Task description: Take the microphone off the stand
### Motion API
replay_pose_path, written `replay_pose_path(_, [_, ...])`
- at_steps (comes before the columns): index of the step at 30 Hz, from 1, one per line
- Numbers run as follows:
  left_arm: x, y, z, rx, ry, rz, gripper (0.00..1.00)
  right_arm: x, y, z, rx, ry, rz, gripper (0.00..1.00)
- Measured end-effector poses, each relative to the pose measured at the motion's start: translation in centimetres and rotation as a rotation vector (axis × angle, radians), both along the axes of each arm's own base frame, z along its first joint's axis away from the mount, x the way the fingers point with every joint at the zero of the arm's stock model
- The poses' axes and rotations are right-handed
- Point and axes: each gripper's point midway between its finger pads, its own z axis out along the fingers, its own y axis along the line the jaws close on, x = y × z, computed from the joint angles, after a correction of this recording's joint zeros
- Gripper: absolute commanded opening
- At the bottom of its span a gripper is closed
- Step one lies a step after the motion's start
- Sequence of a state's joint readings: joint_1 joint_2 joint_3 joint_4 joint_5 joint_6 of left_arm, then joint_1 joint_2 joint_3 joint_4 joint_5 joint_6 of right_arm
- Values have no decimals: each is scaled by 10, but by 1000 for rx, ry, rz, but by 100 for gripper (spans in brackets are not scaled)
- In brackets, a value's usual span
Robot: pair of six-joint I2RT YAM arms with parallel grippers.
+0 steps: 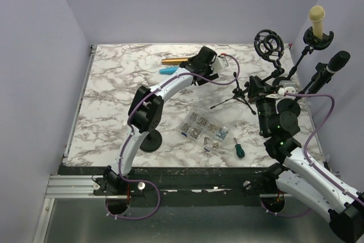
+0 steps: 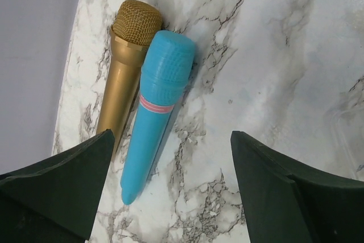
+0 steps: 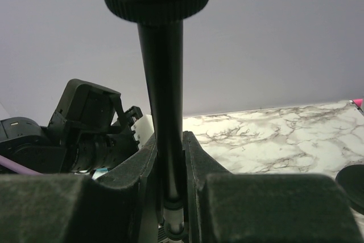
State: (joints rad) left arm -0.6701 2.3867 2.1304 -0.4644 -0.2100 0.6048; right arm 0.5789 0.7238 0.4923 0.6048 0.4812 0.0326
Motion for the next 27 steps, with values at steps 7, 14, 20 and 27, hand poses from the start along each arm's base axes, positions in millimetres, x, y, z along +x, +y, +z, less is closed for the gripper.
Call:
replay_pose_path(7, [-10,7,3,8,10,-1,90,-2,-1,2,4,-7,0,1])
replay_pose_path(14, [-23,11,51,-40,-40,4,90,-5,-3,7,14,-21,0,1])
replay_pose_path(20, [-45,21,108,-101,-103,10,90,-4,-3,4,7,-10,-1,1])
replay_pose_path(27, [-83,43,141,-157,-105,38,90,-2,-5,-1,2,8,-16,1])
